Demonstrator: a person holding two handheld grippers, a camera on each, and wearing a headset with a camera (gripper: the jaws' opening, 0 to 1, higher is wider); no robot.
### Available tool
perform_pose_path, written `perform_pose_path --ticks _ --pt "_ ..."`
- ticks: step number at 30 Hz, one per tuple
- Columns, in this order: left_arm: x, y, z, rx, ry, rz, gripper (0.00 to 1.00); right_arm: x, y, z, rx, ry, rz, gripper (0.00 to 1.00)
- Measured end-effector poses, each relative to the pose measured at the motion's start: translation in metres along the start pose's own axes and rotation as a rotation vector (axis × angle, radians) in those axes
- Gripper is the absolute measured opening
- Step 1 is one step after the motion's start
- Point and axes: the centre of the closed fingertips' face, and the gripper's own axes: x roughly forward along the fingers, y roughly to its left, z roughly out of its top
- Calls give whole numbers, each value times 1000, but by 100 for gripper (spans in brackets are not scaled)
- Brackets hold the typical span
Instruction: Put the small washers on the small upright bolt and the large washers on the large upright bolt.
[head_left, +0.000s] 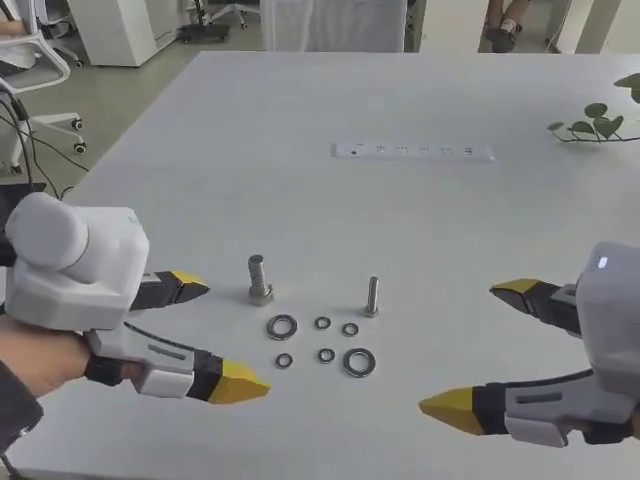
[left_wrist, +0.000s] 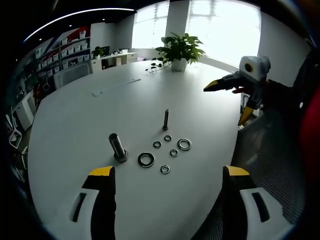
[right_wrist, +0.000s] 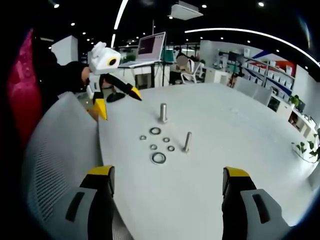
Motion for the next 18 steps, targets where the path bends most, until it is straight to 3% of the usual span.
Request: perform_pose_path --ticks 18 --pt "47 0 4 16 61 -52 81 -1 -1 0 2 -1 1 90"
